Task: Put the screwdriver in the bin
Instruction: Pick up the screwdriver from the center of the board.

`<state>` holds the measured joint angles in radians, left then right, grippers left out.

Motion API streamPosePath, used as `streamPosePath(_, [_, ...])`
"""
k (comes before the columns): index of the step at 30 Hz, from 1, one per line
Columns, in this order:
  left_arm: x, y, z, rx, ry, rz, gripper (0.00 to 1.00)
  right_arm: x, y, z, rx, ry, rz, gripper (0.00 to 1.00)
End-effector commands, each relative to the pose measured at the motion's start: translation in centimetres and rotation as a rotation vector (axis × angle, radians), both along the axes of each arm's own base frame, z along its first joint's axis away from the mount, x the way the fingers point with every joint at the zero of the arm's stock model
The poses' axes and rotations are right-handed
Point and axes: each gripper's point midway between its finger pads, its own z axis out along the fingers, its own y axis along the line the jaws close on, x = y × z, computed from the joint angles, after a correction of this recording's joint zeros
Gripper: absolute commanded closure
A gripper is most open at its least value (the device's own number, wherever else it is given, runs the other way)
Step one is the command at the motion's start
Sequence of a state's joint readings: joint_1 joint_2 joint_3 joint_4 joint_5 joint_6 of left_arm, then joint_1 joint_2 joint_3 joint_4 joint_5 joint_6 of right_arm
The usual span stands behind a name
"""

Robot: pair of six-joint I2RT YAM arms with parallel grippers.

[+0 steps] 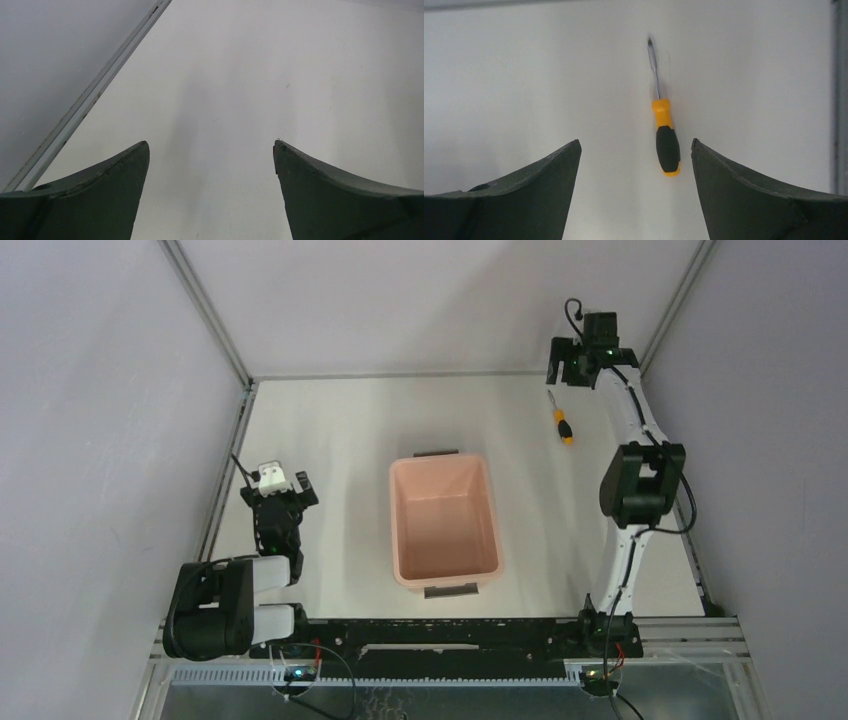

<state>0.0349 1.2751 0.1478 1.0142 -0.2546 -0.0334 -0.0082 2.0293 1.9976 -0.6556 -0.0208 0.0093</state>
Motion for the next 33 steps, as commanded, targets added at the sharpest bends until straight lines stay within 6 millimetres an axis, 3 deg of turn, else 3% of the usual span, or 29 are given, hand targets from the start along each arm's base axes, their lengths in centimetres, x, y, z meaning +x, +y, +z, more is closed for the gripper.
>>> streamPosePath(1, [1.4, -0.2, 3.3, 0.018, -0.095, -0.016, 0.02, -1.2, -0.9, -6.3, 0.023, 0.228, -0.033, 0.12])
streamPosePath(7, [1.4, -0.2, 3.3, 0.019, -0.096, -0.015, 0.02, -1.1, -1.5, -12.8, 0.046, 0.357, -0.066, 0.17])
streamPosePath(12, [1.4, -0.2, 3.3, 0.018, -0.095, -0.015, 0.02, -1.0, -1.9, -16.3, 0.025, 0.422, -0.082, 0.21])
streamPosePath(16, [1.4, -0.2, 3.3, 0.019, -0.096, -0.015, 0.02, -1.1, -2.8, -17.8, -0.012, 0.453, -0.107, 0.31])
streamPosePath(20, [1.4, -0.2, 3.3, 0.018, -0.095, -0.016, 0.02, -1.4, -3.1, -19.0, -0.014, 0.478, -0.113, 0.48])
streamPosePath(26, [1.4, -0.2, 3.4, 0.019, -0.097, -0.016, 0.02, -1.2, -3.1, -18.5, 0.007, 0.476, -0.112, 0.79])
streamPosePath(29, [1.4, -0.3, 3.3, 0.02, -0.095, -0.016, 0.02, -1.0, -2.1, -16.3, 0.063, 0.442, -0.085, 0.87])
streamPosePath(33, [1.4, -0.2, 3.3, 0.019, -0.095, -0.014, 0.02, -0.8, 0.1, -12.0, 0.216, 0.367, -0.028, 0.93])
